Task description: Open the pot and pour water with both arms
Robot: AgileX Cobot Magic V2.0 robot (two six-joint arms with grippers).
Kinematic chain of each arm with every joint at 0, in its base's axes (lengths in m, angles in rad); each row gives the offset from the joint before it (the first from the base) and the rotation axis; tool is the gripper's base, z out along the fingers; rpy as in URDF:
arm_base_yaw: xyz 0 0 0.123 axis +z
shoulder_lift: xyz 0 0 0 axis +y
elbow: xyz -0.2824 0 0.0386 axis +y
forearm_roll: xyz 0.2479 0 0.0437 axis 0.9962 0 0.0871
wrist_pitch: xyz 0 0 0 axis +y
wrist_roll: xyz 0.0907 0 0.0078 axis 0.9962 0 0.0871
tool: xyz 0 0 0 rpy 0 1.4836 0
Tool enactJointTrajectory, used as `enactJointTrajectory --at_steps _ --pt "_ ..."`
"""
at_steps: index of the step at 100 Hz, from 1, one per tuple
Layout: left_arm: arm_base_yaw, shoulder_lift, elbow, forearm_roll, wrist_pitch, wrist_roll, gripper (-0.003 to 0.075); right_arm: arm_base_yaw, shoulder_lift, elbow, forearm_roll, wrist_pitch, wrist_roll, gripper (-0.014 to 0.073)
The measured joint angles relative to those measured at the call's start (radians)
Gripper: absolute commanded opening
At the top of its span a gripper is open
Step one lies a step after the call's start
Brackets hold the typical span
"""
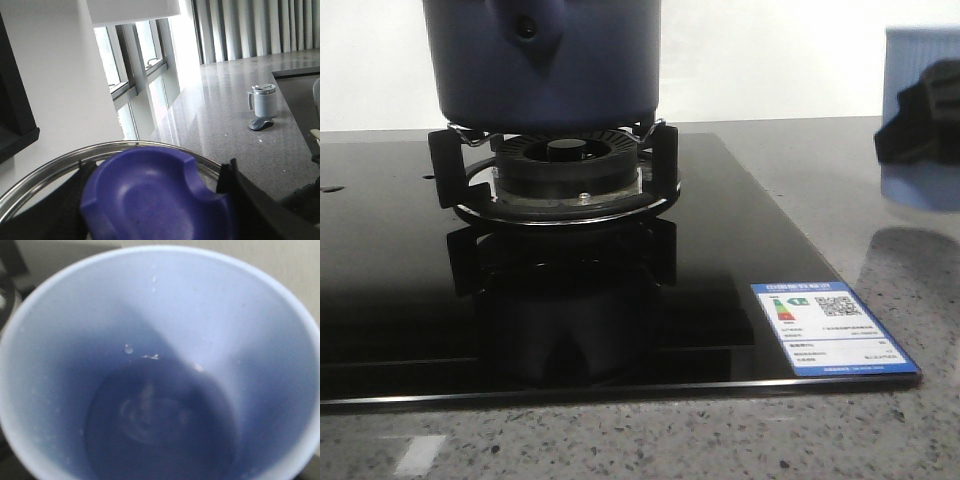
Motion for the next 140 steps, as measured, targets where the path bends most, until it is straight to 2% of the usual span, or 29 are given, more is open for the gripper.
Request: enactJointTrajectory --at_steps 18,35,48,79,95,110,129,140 --pt "0.017 -0.056 0.000 0.000 -0.007 -0.002 0.0347 0.000 -0.097 -0.089 -0.115 0.079 0.000 0.0309" --pt "0.018 -0.097 0.000 0.000 -0.063 -0.002 0.0347 0.000 -0.106 -0.275 -0.204 0.258 0.000 0.0309" --pt "0.018 -0.112 0.000 0.000 -0.084 -0.018 0.0347 0.000 -0.059 -0.441 -0.242 0.388 -0.014 0.0309" --pt "0.018 -0.114 -0.001 0.000 -0.085 -0.056 0.0347 0.000 0.182 -0.825 -0.269 0.683 -0.174 0.0309" --pt "0.018 -0.114 -0.001 0.000 -0.085 -0.057 0.0347 0.023 0.292 -0.948 -0.331 0.753 -0.237 0.0309" --pt "0.018 -0.114 -0.002 0.000 -0.085 -0.058 0.0347 0.089 0.369 -1.025 -0.448 0.783 -0.272 0.0308" --pt "0.018 -0.114 -0.002 0.000 -0.085 -0.058 0.0347 0.181 0.448 -1.066 -0.636 0.779 -0.280 0.0308" --pt "0.018 -0.114 -0.002 0.004 -0.086 -0.058 0.0347 0.211 0.472 -1.071 -0.688 0.732 -0.283 0.0309"
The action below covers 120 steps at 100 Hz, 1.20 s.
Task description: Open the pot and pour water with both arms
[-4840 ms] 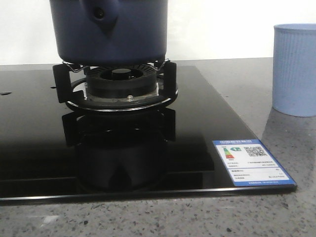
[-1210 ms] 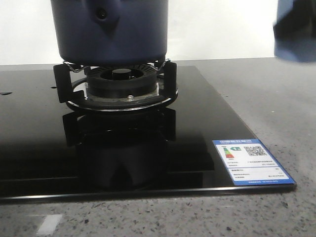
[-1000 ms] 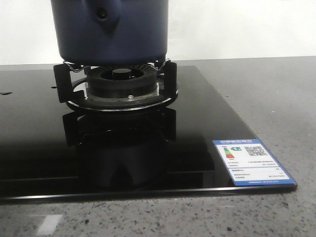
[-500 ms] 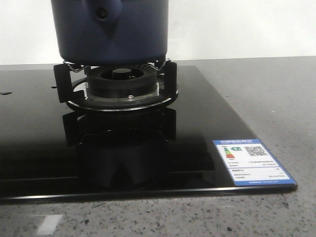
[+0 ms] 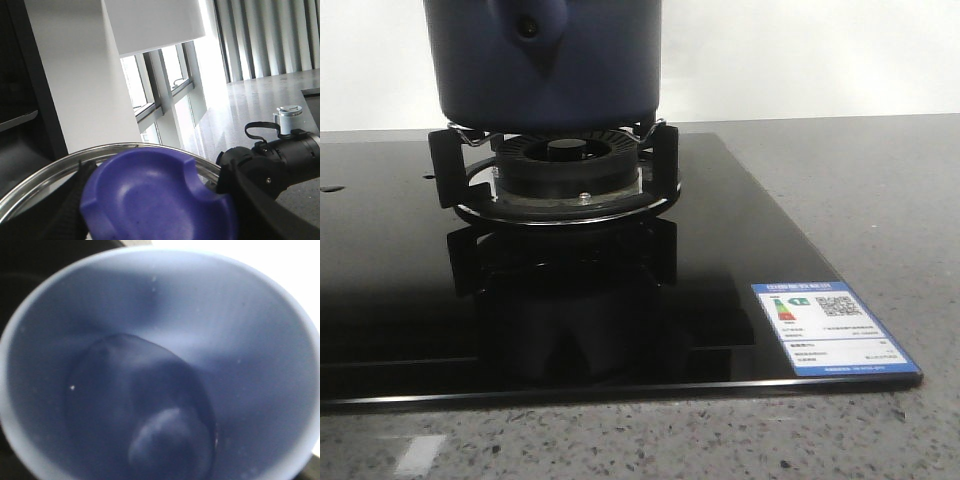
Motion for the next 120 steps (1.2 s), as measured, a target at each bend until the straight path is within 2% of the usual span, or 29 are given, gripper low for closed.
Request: enactJointTrajectory --at_steps 18,37,63,120 --pt "0.000 0.000 0.000 0.004 0.000 -0.002 0.0347 0.011 0.026 0.000 -0.048 -0.075 0.000 0.0309" --pt "0.000 0.000 0.000 0.006 0.000 -0.002 0.0347 0.011 0.026 0.000 -0.170 -0.180 0.000 0.0309" --pt "0.000 0.000 0.000 0.008 0.000 -0.002 0.0347 0.011 0.039 0.000 -0.301 -0.228 0.000 0.0309" --pt "0.000 0.000 0.000 0.008 0.000 -0.002 0.0347 0.011 0.086 0.000 -0.340 -0.266 -0.002 0.0309"
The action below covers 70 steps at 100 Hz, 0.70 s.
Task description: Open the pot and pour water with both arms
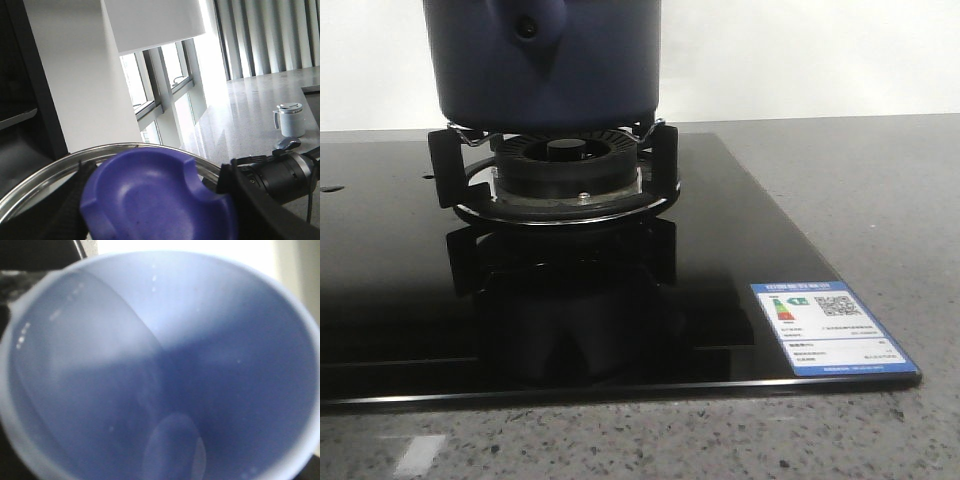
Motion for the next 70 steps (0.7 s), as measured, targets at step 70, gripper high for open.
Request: enactJointTrajectory --at_steps 70 --pt "0.000 0.000 0.000 0.000 0.000 0.000 0.0347 0.000 0.000 0.000 -0.203 -0.108 0.000 0.0309"
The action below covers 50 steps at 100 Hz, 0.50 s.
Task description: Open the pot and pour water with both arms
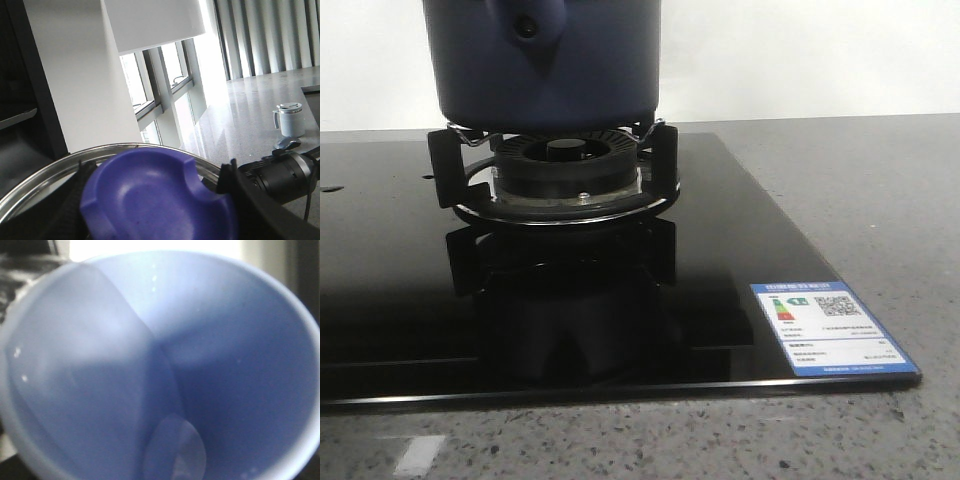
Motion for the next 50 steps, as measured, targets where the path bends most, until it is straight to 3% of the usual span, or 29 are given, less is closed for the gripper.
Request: enactJointTrajectory --at_steps 50 --pt "0.000 0.000 0.000 0.000 0.012 0.000 0.0347 -0.002 0.006 0.000 -0.331 -0.153 0.000 0.0309"
